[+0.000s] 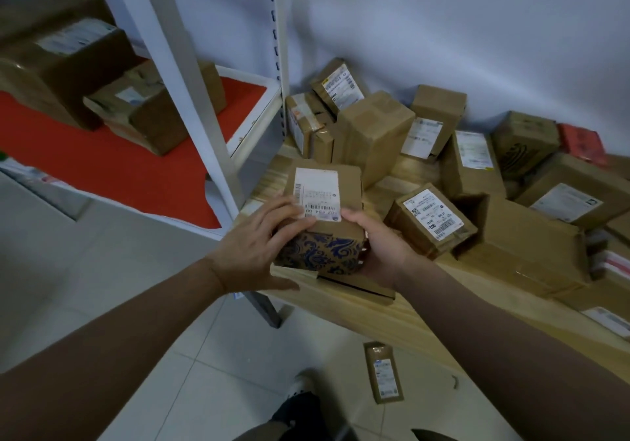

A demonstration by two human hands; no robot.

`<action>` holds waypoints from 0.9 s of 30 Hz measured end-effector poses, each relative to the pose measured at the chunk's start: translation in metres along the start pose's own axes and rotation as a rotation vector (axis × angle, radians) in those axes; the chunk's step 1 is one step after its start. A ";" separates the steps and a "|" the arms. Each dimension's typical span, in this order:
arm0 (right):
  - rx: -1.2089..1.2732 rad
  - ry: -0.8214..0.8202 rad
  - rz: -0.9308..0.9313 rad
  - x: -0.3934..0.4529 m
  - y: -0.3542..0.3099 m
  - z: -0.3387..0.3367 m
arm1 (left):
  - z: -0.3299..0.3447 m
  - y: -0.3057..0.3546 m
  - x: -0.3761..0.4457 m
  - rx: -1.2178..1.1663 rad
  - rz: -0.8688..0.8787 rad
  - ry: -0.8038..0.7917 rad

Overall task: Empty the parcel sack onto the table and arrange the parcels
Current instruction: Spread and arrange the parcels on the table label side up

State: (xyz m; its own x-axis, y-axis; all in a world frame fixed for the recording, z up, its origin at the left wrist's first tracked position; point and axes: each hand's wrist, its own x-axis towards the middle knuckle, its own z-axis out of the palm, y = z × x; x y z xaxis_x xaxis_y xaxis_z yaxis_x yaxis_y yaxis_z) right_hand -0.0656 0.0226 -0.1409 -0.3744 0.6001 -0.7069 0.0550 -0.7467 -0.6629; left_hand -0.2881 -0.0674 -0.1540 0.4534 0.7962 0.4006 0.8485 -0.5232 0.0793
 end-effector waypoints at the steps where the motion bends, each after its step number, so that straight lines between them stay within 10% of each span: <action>1: -0.010 0.029 -0.016 0.001 0.002 0.000 | -0.001 0.005 -0.004 -0.091 -0.140 -0.050; 7: -0.115 -0.015 -0.081 -0.002 0.007 0.026 | -0.002 0.022 -0.001 -1.314 -1.408 -0.020; 11: -0.383 -0.001 -0.134 0.003 0.015 0.033 | 0.004 0.009 -0.013 -1.511 -1.487 0.087; 20: -0.826 0.687 -0.083 0.018 0.048 -0.047 | 0.036 -0.035 -0.054 -1.305 -1.602 0.153; 27: -0.610 0.448 -0.027 0.020 0.069 -0.066 | 0.057 -0.030 -0.029 -0.642 -1.531 0.082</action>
State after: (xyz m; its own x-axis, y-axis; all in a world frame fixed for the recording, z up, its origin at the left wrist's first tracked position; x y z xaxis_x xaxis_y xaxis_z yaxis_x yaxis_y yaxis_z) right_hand -0.0083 0.0021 -0.2176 0.0217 0.7723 -0.6348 0.6021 -0.5170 -0.6084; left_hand -0.3107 -0.0575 -0.2197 -0.6712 0.6507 -0.3551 0.2131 0.6283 0.7482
